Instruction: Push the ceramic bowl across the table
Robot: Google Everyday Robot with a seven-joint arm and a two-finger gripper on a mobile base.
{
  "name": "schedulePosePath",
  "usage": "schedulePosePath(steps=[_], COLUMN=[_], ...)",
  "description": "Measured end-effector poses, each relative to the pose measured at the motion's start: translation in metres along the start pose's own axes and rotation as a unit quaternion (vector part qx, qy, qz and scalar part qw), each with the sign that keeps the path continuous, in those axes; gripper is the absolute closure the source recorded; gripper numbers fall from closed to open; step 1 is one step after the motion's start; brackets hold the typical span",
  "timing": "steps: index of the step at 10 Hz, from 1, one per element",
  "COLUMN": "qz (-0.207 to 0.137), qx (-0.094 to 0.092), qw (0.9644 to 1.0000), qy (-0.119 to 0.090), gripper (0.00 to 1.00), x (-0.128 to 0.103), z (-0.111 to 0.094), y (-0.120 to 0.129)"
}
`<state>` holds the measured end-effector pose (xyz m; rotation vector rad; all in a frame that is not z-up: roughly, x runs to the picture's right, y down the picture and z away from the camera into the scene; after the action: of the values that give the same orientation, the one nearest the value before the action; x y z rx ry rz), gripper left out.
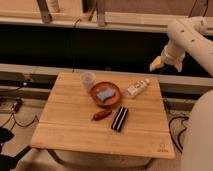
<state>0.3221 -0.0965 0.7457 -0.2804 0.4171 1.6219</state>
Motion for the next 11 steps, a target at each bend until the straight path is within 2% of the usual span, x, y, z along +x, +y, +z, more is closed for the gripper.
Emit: schedulePosePath(steps=[11], qz=[-0.001], qx=[0.0], qw=[1.0], qy=[0.0], gripper=[0.2], x=[-0.0007], z=[0.0001], y=[0.0019])
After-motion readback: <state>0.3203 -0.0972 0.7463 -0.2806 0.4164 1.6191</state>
